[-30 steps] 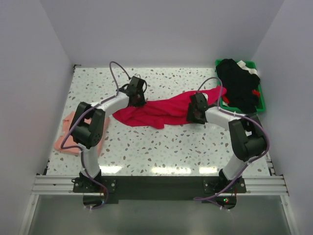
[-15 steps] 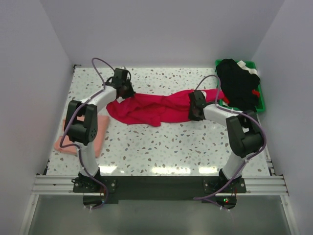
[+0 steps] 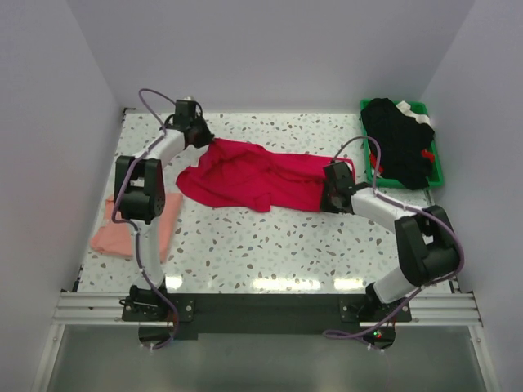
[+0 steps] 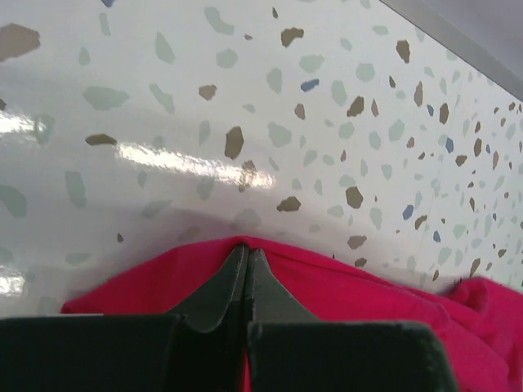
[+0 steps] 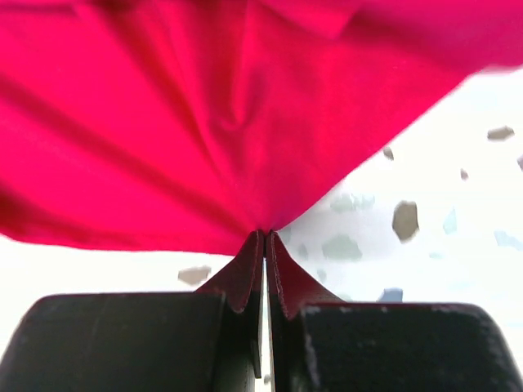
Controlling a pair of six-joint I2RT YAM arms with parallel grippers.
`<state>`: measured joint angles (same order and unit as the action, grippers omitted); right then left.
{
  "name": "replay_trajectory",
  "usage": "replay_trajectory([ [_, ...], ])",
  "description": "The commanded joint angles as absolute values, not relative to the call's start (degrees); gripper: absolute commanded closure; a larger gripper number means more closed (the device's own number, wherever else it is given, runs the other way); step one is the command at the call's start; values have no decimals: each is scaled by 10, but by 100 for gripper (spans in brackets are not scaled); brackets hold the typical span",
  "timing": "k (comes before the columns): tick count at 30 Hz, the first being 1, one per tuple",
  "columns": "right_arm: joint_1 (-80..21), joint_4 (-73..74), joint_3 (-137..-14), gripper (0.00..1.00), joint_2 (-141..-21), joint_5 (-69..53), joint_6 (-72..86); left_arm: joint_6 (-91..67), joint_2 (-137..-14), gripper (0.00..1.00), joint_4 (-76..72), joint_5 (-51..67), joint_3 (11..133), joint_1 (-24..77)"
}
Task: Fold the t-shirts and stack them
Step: Flatten the tshirt out
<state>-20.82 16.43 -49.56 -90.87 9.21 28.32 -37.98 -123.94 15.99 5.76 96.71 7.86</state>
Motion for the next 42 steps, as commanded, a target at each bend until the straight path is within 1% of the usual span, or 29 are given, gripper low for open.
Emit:
replay_trajectory([
  [1,-207,176,-466,100,-845,83,293,-385,-1260,100,118,72,1024,54],
  [6,-207,189,-436,100,-789,81,295,-373,-1310,100,114,112,1085,42],
  [7,-207,193,-434,100,-785,82,296,-370,-1316,98,113,119,1104,40],
  [8,-207,199,-432,100,-781,79,296,-366,-1325,91,113,131,1113,38],
  [10,-210,202,-420,100,-759,68,298,-364,-1332,85,113,142,1135,33],
  [11,-208,206,-413,100,-749,68,300,-364,-1336,76,113,148,1142,29],
  [13,-208,211,-395,100,-717,69,304,-367,-1338,67,119,152,1154,25],
  [14,-209,216,-389,100,-710,69,306,-372,-1336,57,119,155,1155,23],
  [17,-209,225,-385,100,-686,69,309,-381,-1318,45,125,165,1144,22],
  [18,-209,227,-389,95,-682,69,309,-383,-1310,44,121,169,1135,22],
  [20,-209,233,-406,87,-679,73,311,-397,-1262,43,110,171,1077,25],
  [21,-209,234,-412,78,-679,73,311,-402,-1239,43,86,171,1047,26],
  [22,-209,234,-419,74,-679,74,311,-410,-1216,43,80,167,985,27],
  [23,-209,230,-433,70,-680,72,312,-432,-1164,43,75,150,950,29],
  [24,-209,227,-441,64,-685,73,312,-444,-1137,44,56,142,913,30],
  [25,-209,222,-448,62,-690,73,311,-455,-1109,46,50,130,839,32],
  [26,-209,218,-458,62,-707,72,311,-477,-1053,52,49,94,805,39],
  [27,-209,215,-474,60,-716,69,310,-485,-1026,55,44,73,736,43],
  [29,-210,208,-489,60,-735,60,308,-504,-953,57,46,23,675,56],
  [30,-211,207,-502,59,-748,53,308,-510,-931,58,60,7,624,60],
  [31,-211,201,-509,59,-758,49,308,-518,-888,63,61,-16,596,64],
  [32,-211,198,-509,59,-758,49,308,-522,-867,64,61,-23,570,65],
  [33,-212,194,-512,58,-765,47,308,-527,-847,64,68,-29,522,65],
  [36,-212,187,-521,58,-783,40,306,-548,-772,66,81,-45,435,65],
  [38,-214,186,-525,58,-789,35,303,-555,-727,66,97,-68,406,65],
  [42,-214,185,-529,58,-794,28,300,-561,-684,64,133,-97,345,63],
])
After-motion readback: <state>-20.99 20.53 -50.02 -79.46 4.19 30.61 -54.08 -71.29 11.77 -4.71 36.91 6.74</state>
